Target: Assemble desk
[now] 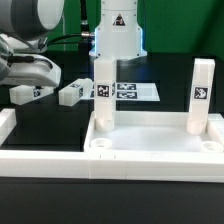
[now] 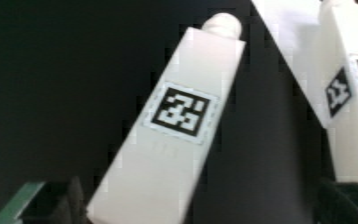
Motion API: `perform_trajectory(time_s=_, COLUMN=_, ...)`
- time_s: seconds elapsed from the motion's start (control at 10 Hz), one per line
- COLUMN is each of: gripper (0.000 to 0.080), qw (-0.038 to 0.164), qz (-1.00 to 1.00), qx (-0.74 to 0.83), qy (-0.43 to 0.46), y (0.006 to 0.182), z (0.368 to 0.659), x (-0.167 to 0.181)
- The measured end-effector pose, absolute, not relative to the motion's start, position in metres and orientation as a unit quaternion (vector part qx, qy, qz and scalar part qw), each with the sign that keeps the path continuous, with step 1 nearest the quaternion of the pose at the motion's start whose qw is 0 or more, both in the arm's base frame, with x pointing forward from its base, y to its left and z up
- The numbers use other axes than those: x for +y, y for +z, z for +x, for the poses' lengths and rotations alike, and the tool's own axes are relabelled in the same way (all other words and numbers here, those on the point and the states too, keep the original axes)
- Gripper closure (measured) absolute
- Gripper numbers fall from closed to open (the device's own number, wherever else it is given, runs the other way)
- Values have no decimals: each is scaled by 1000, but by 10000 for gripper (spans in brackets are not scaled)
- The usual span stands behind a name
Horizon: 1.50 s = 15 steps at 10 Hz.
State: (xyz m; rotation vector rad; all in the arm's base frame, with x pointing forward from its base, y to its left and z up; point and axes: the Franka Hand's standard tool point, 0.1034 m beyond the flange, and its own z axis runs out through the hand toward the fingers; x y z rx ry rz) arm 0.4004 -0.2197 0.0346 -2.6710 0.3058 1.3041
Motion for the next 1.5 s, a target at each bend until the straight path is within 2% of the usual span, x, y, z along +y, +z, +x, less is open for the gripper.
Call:
perform_trajectory(time_s=0.3, gripper=151, qw=76, qz=-890, qx=102, qy=437, y=32, z=398, x=-221)
perform_trajectory(time_s=0.4, gripper=151, qw=77, qz=-888, qx=106, qy=441, y=37, z=401, x=-218)
perform_trajectory(time_s=0.6, gripper=151, qw=78, qz=-885, qx=122, qy=443, y=63, z=428, x=-209)
perform_trajectory(time_s=0.8, gripper=151, qw=67, qz=-891, qx=138, qy=428, y=62, z=443, x=-198)
perform_trajectory(time_s=1.2, gripper=151, qw=69, qz=-890, qx=138, qy=429, y=61, z=441, x=-199)
perform_trajectory(time_s=1.5, gripper=151, qw=83, qz=-895, qx=144, qy=414, y=58, z=447, x=-171)
